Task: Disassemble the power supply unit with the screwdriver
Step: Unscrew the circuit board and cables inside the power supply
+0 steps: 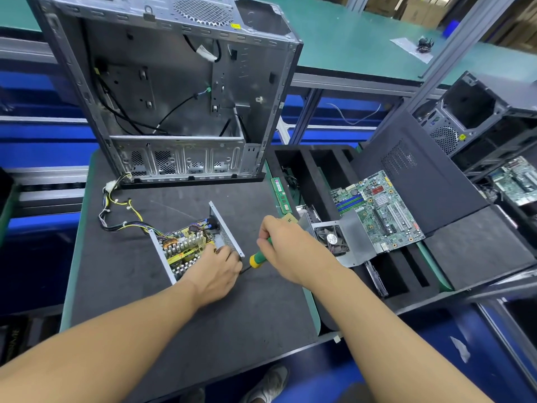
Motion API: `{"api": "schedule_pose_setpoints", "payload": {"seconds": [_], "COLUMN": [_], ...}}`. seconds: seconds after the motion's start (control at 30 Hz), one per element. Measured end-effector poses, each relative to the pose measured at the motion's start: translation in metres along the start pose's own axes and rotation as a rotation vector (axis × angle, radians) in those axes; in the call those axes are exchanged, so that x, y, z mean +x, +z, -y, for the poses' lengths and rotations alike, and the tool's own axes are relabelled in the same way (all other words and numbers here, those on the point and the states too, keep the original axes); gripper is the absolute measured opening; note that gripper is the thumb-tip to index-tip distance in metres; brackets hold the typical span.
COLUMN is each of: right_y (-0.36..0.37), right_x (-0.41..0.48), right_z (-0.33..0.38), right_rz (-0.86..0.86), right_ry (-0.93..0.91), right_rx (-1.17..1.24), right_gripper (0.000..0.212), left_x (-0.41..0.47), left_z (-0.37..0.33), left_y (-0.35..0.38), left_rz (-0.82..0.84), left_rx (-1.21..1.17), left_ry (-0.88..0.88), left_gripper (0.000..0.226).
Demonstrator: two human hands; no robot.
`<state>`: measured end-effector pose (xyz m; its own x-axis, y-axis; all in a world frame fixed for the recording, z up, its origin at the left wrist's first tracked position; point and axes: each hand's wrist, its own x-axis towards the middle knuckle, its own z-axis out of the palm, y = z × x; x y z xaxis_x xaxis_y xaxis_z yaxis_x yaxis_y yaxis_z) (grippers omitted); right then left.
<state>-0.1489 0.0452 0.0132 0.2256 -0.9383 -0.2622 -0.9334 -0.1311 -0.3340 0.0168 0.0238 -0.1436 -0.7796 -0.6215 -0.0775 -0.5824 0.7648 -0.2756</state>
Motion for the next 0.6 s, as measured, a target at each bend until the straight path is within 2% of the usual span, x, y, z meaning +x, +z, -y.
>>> {"api": "schedule_pose_setpoints", "payload": {"seconds": [0.17,0.3,0.37,0.43,0.5,0.6], "right_y": [-0.012,-0.030,-0.040,-0.049,-0.056,-0.062], "right_x": [0.003,0.006,0.006,0.002,-0.007,-0.027], "right_z": [-0.001,-0.009,-0.015,-0.025,-0.035,-0.054], "right_rz": [-0.013,-0.055,-0.075,-0.106,-0.140,-0.175], "right_ry": [0.034,0.094,0.131,0.167,0.205,0.263], "right_rx": [0.031,0.014,0.000,0.018,0.012,0.004], "right_gripper": [0.012,0.012,0.013,0.014,0.016,0.015], "left_x": [-0.003,-0.004,-0.002,0.010,0.031,0.071], "left_z": [-0.004,-0.032,-0.050,-0.068,-0.092,-0.121], "left_y": [-0.022,-0.040,-0.047,-0.055,-0.070,-0.083], "left_rz": [0.043,0.316,0.410,0.481,0.512,0.527], "left_rx": [0.023,-0.202,-0.594,-1.121,-1.593,-1.945], "left_ry": [-0.094,-0.177,-0.340,-0.516,-0.673,-0.868], "left_gripper": [0.036,0.023,0.027,0.037,0.029,0.019]}}
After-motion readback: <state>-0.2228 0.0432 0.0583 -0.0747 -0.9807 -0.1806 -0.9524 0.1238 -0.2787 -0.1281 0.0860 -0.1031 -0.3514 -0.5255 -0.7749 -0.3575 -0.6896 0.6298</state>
